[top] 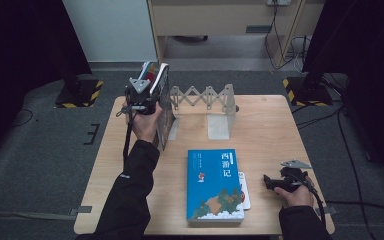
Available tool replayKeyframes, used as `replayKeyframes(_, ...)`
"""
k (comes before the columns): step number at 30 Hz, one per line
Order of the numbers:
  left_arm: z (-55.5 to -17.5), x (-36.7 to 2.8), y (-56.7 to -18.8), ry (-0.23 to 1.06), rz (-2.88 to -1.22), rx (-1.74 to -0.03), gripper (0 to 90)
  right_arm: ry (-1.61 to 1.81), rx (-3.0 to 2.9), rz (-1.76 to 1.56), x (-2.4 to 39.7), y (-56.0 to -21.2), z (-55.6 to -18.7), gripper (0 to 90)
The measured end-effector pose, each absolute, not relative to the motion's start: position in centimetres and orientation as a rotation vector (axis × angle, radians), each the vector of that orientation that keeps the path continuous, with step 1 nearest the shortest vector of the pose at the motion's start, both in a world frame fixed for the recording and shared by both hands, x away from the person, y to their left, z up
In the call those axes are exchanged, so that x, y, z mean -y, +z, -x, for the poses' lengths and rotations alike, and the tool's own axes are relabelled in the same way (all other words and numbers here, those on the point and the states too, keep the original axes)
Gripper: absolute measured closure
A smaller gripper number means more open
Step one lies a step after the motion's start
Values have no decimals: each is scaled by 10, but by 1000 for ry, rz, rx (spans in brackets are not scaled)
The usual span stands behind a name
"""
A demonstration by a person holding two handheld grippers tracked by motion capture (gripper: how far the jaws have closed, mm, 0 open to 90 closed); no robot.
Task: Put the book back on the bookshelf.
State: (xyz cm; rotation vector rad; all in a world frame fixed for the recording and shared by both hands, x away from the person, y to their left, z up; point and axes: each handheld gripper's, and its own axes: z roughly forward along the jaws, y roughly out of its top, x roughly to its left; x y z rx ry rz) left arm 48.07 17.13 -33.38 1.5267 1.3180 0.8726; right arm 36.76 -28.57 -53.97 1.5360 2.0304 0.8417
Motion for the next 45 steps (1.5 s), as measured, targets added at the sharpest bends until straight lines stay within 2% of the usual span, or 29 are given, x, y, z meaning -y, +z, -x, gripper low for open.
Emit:
replayKeyframes(17,-468,-181,-340,786,-1590,-1389,800,842,-2030,-1536,286,-540,-368,3)
replayKeyframes(23,-472,-182,-339,746,-1582,-1411,765,842,-2030,-1536,286,-540,-368,3)
replayKeyframes(32,-485,-169,-344,770,-1604,-1425,682,842,-2030,-1536,286,-540,-368,3)
replayKeyframes(36,-492,-168,-348,765,-1612,-1452,703,842,-2030,-1536,286,-540,-368,3)
replayKeyframes(39,-494,-169,-347,768,-1611,-1474,780,842,-2030,-1536,286,-540,-368,3)
replayKeyframes(42,-493,-170,-344,747,-1594,-1479,816,842,-2030,-1537,286,-540,-368,3)
replayKeyframes(45,-491,-168,-341,794,-1596,-1470,819,842,-2030,-1536,286,-540,-368,3)
